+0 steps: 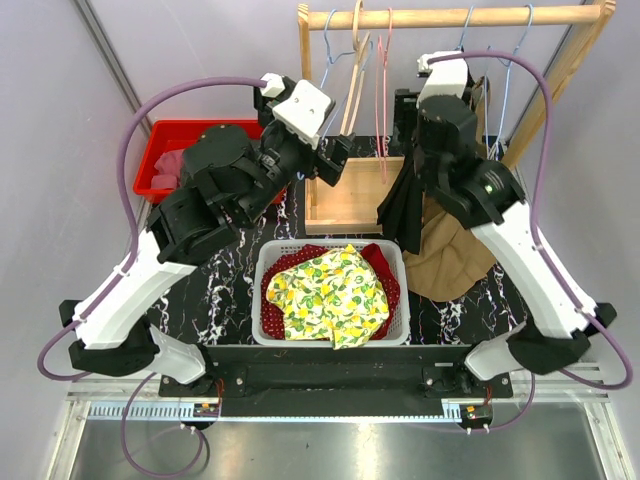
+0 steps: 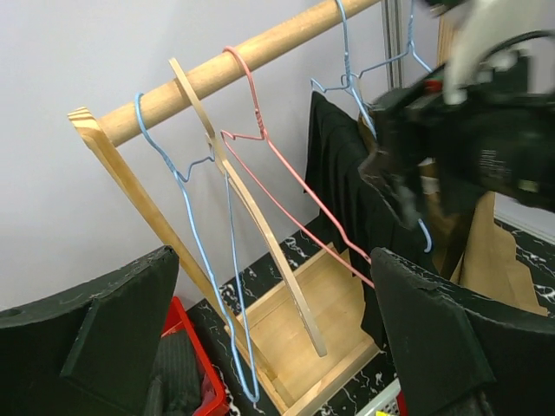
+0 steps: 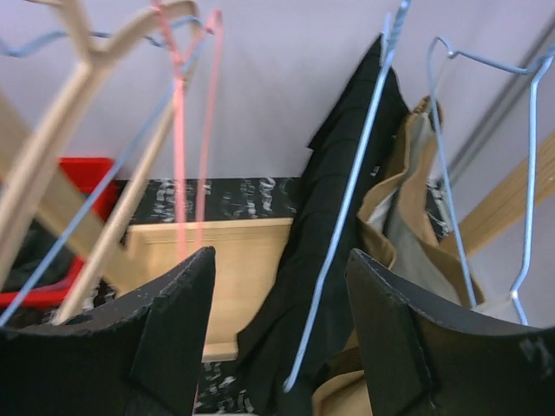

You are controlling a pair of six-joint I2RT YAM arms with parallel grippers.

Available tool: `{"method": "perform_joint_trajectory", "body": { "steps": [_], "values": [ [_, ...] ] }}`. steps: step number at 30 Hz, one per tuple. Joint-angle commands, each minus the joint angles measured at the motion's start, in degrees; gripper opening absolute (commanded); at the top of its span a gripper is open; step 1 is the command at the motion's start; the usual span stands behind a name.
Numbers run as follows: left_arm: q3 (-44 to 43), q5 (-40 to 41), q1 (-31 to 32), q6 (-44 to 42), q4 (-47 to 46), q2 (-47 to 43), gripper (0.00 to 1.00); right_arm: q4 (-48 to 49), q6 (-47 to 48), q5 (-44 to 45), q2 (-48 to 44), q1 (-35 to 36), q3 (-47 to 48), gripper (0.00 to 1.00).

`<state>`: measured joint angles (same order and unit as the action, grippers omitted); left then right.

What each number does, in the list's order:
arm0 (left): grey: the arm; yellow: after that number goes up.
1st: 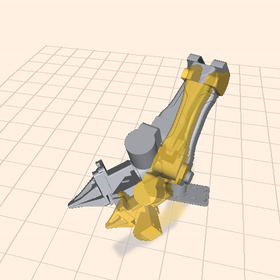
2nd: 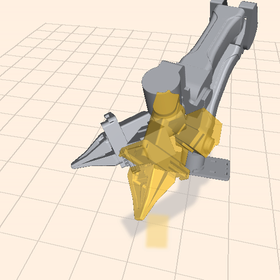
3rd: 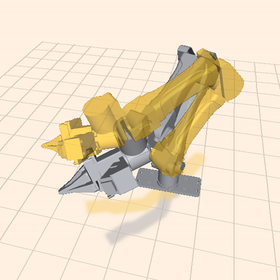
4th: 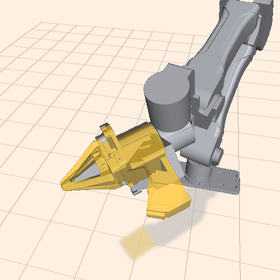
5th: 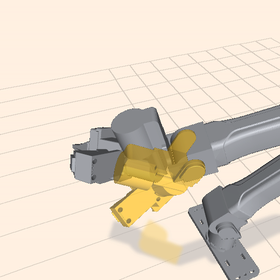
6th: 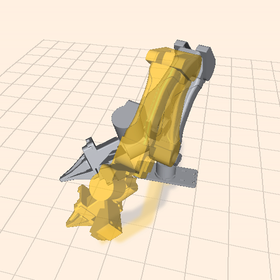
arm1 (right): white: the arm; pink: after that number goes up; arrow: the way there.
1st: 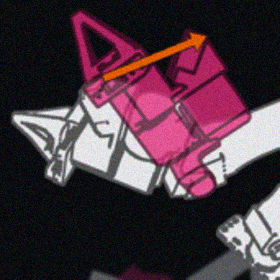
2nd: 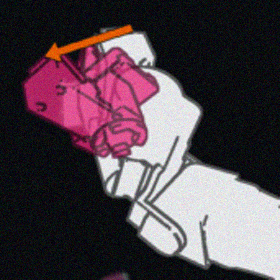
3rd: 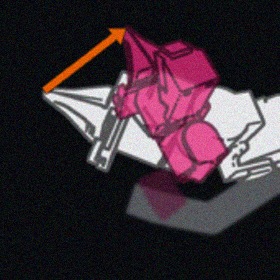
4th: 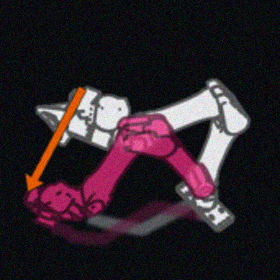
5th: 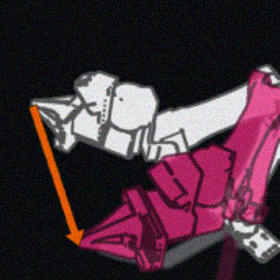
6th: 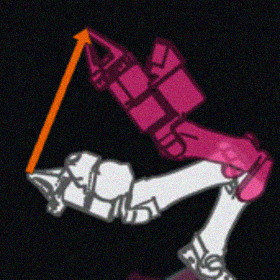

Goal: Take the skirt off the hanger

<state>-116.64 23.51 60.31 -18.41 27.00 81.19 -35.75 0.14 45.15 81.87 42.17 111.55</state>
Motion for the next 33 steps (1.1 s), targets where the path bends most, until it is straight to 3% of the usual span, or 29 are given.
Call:
{"method": "perform_joint_trajectory", "body": {
  "steps": [1,8,15,24,28,29,33],
  "values": [
    [-2.4,-0.7,-0.1,1.1,-1.3,0.2,0.99,5.1,3.1,-0.8,1.4,-6.0,5.3,0.7],
    [-1.7,-0.1,-0.1,1.1,-1.3,-0.7,0.99,4.9,4.0,-3.4,5.4,-10.6,7.1,0.69],
    [-1.9,0.0,-0.1,1.0,-1.1,-0.7,0.99,1.5,-2.9,-13.2,11.1,-17.6,9.6,0.68],
    [-1.3,-0.1,-0.1,0.5,-1.0,-0.8,0.99,-1.1,-4.5,-17.7,16.0,-21.9,14.8,0.64],
    [-1.1,-0.1,-0.1,0.2,-1.0,-0.8,0.99,-1.6,-5.6,-19.0,16.9,-22.5,15.0,0.42],
    [-0.9,0.0,-0.1,0.2,-1.0,-0.9,0.99,-1.6,-5.4,-19.1,17.2,-22.6,15.0,0.32],
    [0.2,0.4,-0.2,-0.1,-1.2,-1.6,0.99,-1.3,-5.0,-19.9,17.2,-22.5,15.5,0.15]
  ]
}}
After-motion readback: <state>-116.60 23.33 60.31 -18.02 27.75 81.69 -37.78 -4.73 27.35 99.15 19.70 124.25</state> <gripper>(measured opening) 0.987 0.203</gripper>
